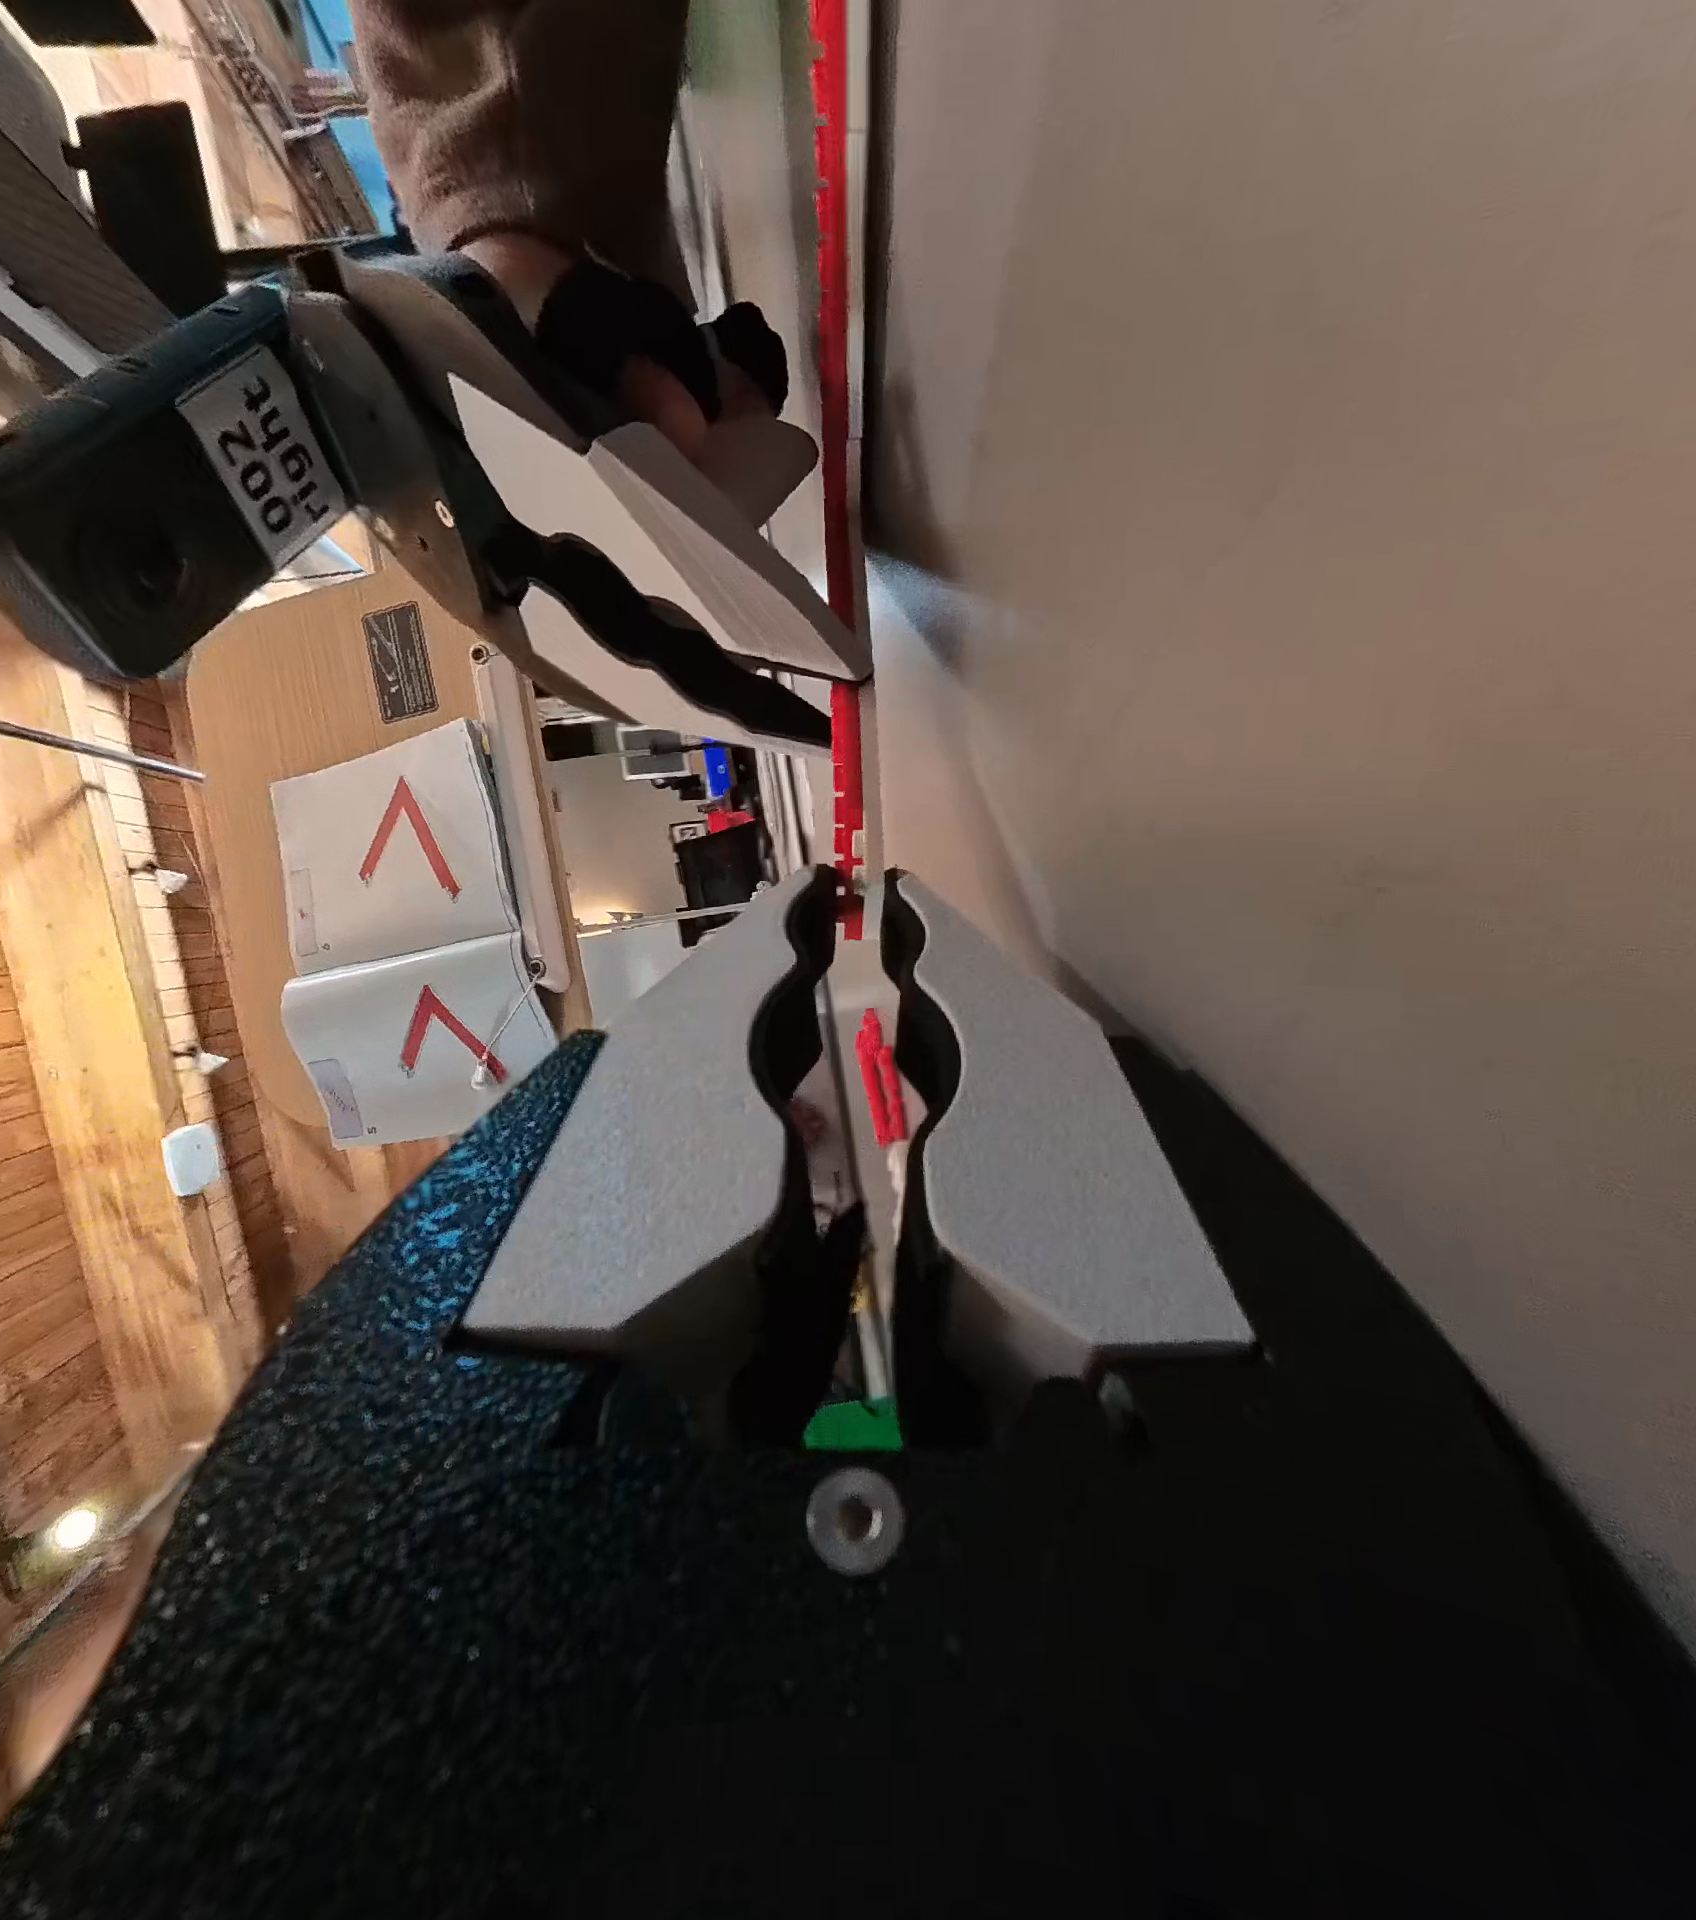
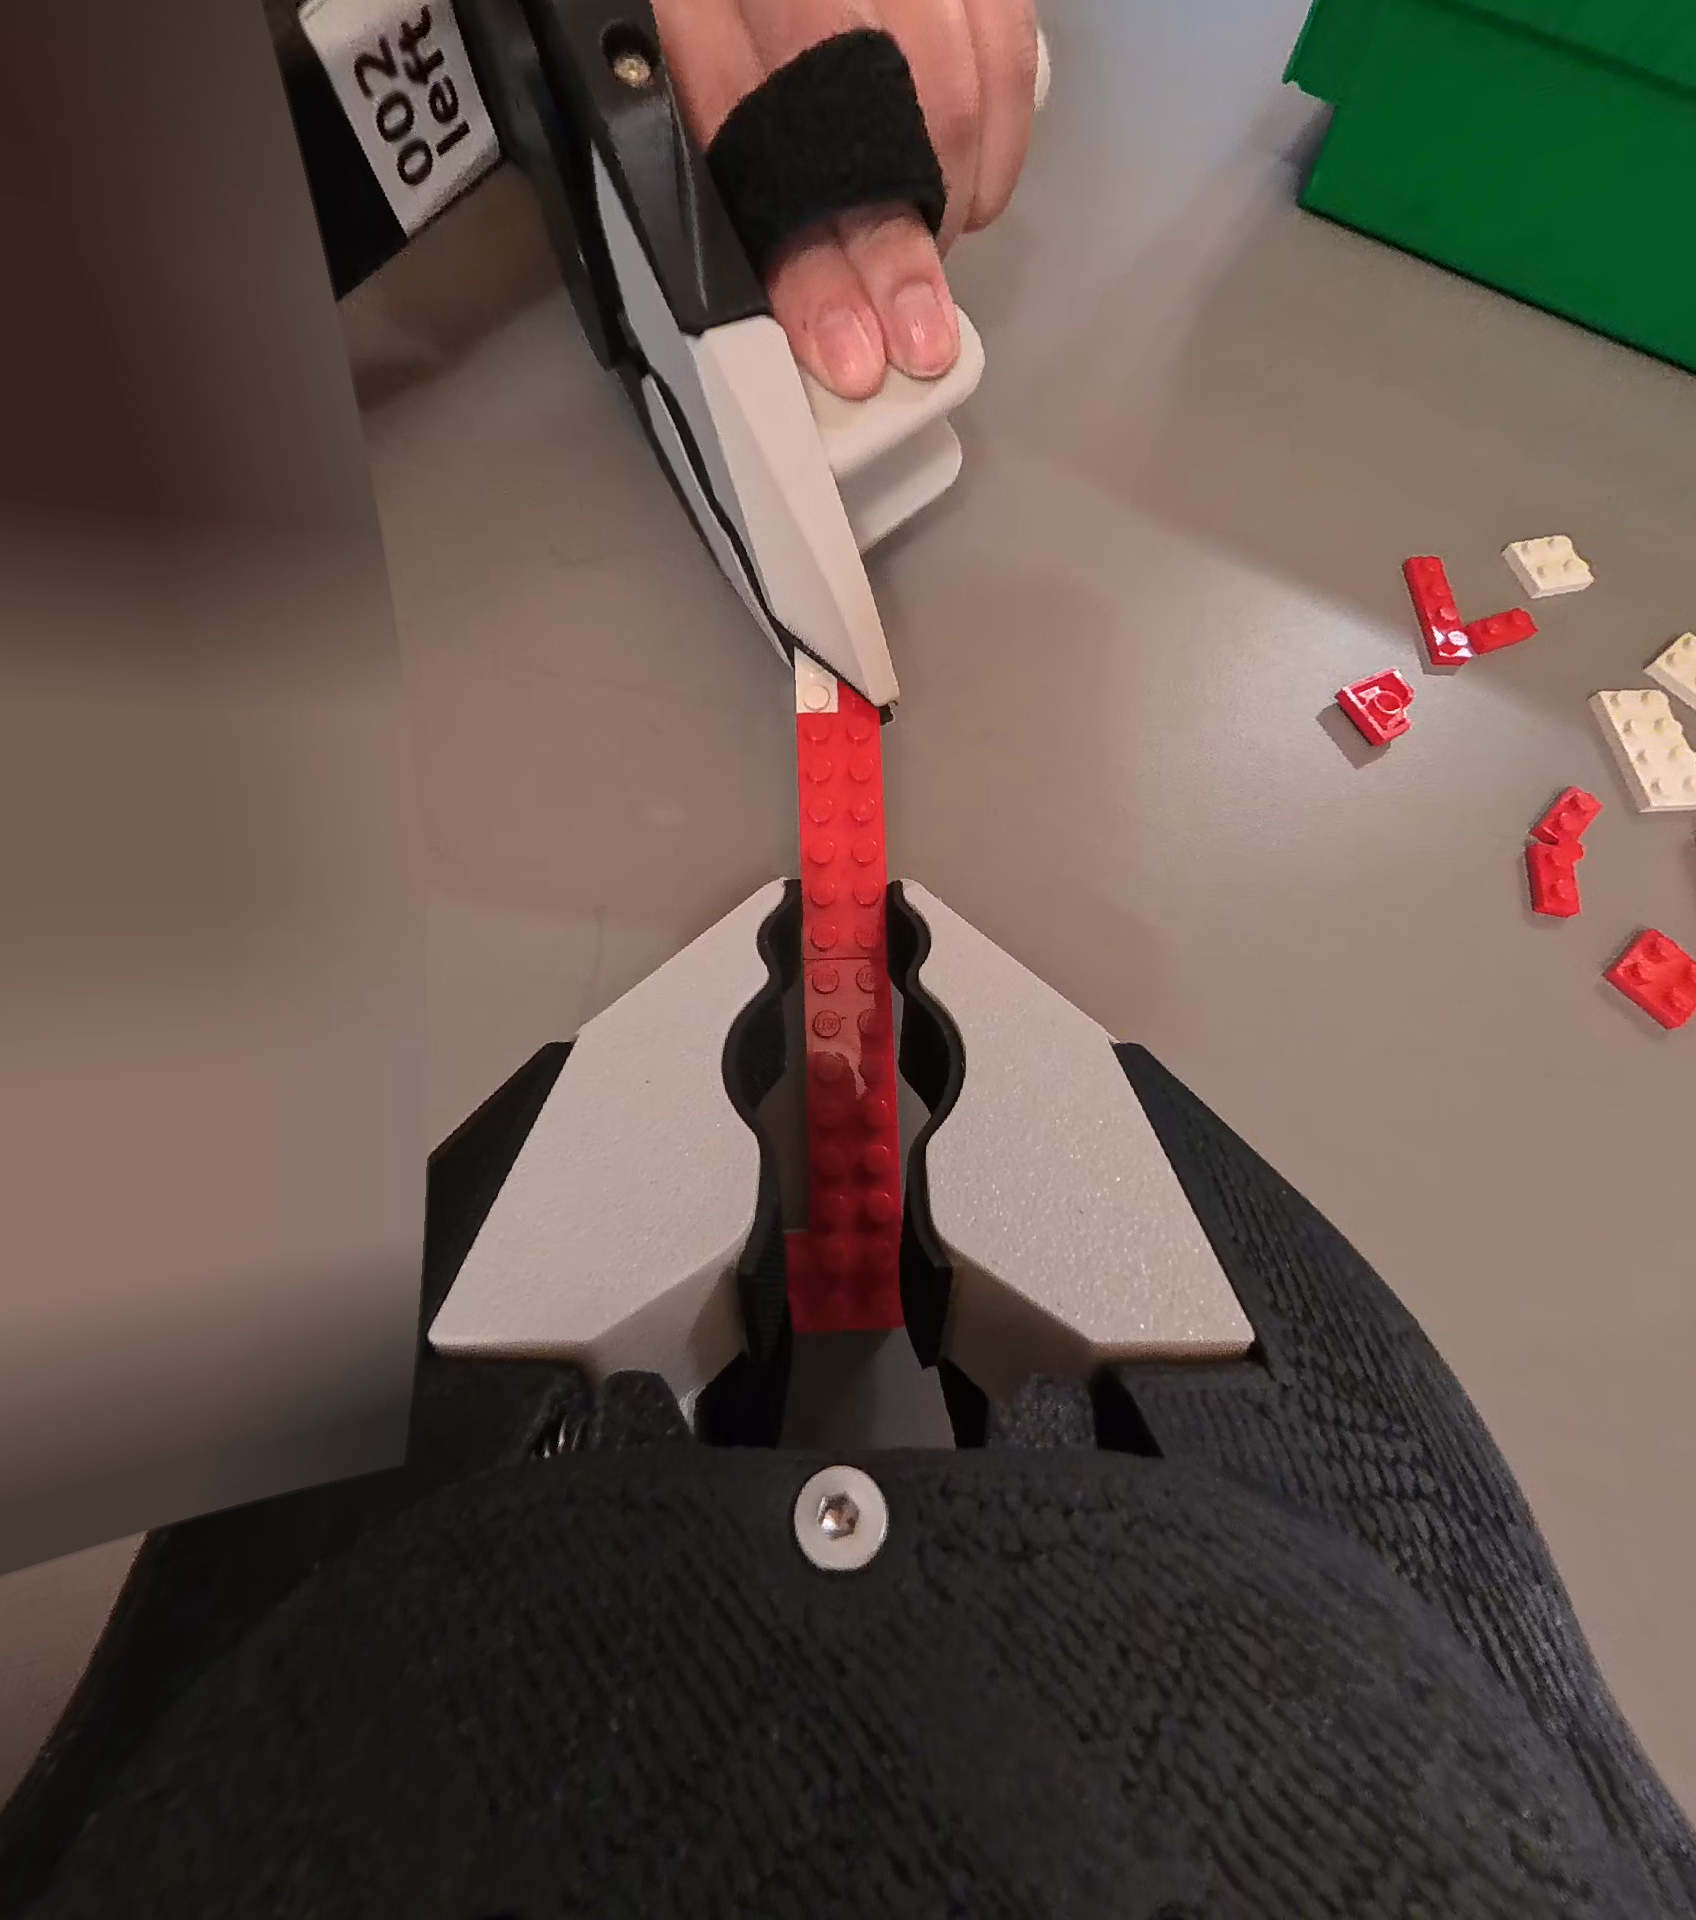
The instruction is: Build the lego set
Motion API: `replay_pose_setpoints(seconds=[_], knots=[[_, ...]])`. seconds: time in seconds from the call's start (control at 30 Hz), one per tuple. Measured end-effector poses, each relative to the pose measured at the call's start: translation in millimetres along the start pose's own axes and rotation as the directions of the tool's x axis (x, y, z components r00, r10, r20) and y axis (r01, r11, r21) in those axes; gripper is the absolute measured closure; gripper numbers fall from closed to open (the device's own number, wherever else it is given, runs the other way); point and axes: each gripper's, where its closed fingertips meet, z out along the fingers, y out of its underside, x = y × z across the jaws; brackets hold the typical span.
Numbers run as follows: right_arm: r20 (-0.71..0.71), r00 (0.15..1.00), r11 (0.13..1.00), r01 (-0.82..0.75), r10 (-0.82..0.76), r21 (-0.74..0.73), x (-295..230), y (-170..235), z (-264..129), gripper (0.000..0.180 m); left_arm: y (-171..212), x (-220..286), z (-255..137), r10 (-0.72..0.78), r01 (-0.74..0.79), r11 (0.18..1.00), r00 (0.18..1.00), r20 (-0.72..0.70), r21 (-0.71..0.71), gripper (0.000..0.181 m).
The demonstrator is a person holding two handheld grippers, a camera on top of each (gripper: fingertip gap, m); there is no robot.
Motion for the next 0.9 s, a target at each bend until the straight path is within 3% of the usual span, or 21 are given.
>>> replay_pose_setpoints(seconds=[0.03, 0.1, 0.17, 0.23, 0.37, 0.53, 0.7, 0.9], knots=[[0.002, 1.0, 1.0, -0.002, 0.002, 0.002, 0, 0, 0, 0.165, -1, -1, 0, -0.034, 0.034, 0.999, 0.999, 0.0, 0.015, 0.175], [0.001, 1.0, 1.0, -0.004, 0.004, 0.014, 0, -3, -1, 0.166, 0, -4, -1, -0.109, 0.108, 0.993, 0.994, 0.01, 0.044, 0.172], [-0.002, 1.0, 1.0, 0.003, -0.003, 0.011, 0, -3, -1, 0.166, 5, -5, -2, -0.214, 0.214, 0.976, 0.977, -0.018, 0.029, 0.136], [-0.007, 1.0, 1.0, 0.008, -0.008, -0.002, 0, -2, -1, 0.166, 11, -11, -6, -0.349, 0.35, 0.936, 0.937, -0.031, 0.044, 0.114], [-0.019, 1.0, 1.0, -0.001, 0.001, -0.011, 2, 0, -2, 0.166, 33, -23, -12, -0.581, 0.58, 0.812, 0.814, -0.018, 0.062, 0.101], [-0.047, 0.999, 0.997, -0.009, 0.005, -0.07, 7, 9, -4, 0.165, 72, -40, -13, -0.678, 0.687, 0.727, 0.718, 0.156, -0.006, 0.124], [-0.068, 0.998, 0.992, 0.009, -0.018, -0.123, 9, 14, -1, 0.165, 78, -42, -14, -0.801, 0.809, 0.588, 0.579, 0.149, 0.02, 0.129], [-0.094, 0.995, 0.986, 0.003, -0.019, -0.165, 12, 19, -2, 0.165, 86, -46, -17, -0.865, 0.871, 0.487, 0.473, 0.166, 0.058, 0.136]])
